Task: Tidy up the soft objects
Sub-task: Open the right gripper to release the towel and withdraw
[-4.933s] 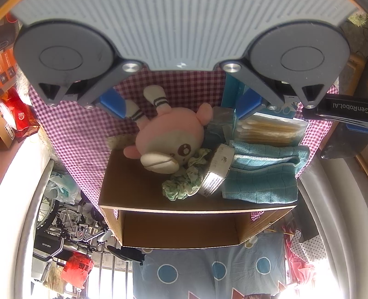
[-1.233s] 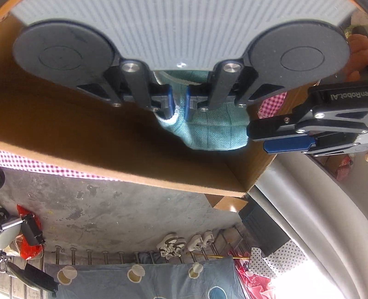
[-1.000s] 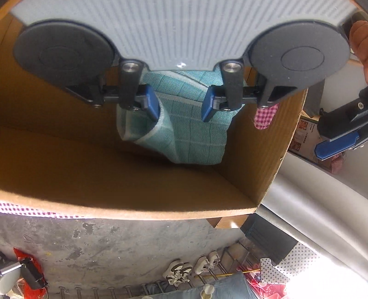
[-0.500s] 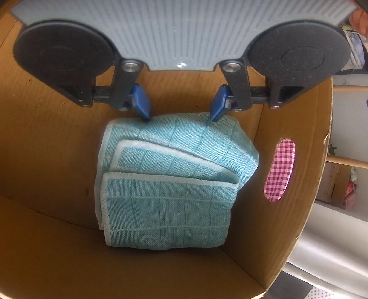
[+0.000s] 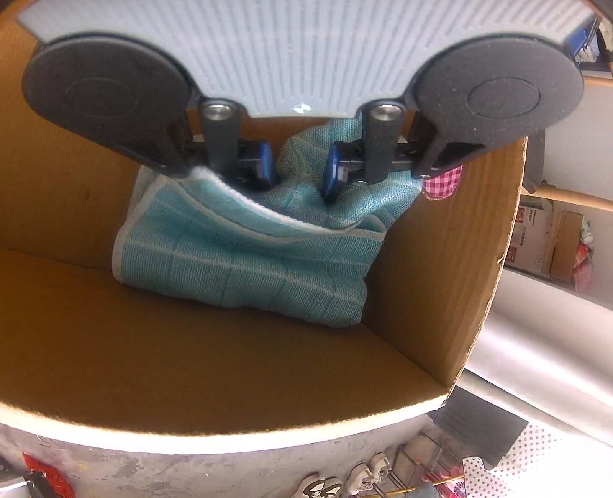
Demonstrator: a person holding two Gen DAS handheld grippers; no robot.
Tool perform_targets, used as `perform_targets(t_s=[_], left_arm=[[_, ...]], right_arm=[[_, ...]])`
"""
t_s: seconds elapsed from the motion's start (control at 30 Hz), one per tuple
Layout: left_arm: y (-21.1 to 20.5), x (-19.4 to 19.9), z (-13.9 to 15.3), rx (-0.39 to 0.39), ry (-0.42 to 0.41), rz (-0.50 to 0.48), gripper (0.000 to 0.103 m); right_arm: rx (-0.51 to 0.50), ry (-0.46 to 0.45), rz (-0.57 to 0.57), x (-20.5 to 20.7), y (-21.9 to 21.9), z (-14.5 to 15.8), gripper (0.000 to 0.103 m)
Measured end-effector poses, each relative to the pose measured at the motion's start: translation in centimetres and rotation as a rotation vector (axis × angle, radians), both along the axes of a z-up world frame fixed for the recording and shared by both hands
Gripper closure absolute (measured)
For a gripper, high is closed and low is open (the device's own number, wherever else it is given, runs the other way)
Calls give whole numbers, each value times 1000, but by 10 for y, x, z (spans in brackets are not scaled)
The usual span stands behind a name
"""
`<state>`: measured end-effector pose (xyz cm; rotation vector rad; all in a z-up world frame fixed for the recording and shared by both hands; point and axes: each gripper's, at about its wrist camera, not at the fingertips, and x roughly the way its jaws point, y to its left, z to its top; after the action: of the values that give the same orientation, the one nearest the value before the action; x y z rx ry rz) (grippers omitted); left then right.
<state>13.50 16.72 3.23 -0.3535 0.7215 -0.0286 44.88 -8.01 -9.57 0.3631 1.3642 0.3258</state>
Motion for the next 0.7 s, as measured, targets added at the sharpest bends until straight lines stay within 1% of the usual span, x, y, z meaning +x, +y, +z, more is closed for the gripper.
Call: perform_targets(t_s=[0.07,0.1,0.13,0.17,0.23,0.3,0.37,0.47,0.53,0.6,0.63,0.67,0.7], left_arm=[[-1,-1,-1,2,-1,0,6],[-1,-4,-2,1,-2,-3,6],[-2,-5,-2,-1,-4,-6,6],[-3,-7,-1,-2,-6,-8,6],[-4,-10,-1,-3,-13,-10,6],[-5,-14,1,-3,-16,-10,6],[-4,-17,2,-10,-23,-8,6],[-2,-24,7,-36,-40,-19,6],[0,-29,10,-58,-50,-37,4],[1,-35,10,-83,-53,-77,3],[1,-37,10,-91,-49,-97,3],[0,-39,7,-102,-32,-130,3],[-1,-40,4,-116,-10,-168,3]], right_arm=[[6,23,13,-2,1,2,72],[14,55,9,0,-5,3,60],[19,86,2,-1,-7,5,46],[19,96,-8,-1,-10,3,40],[13,59,-16,-11,-15,21,21],[17,23,-12,-19,-22,37,17],[37,2,-22,-30,-32,61,17],[90,-31,-29,-52,-59,95,17],[117,-88,-21,-78,-82,123,16],[148,-156,-1,-104,-123,158,16],[166,-191,6,-116,-147,168,16],[176,-218,10,-129,-153,177,16],[194,-262,24,-152,-159,192,16]])
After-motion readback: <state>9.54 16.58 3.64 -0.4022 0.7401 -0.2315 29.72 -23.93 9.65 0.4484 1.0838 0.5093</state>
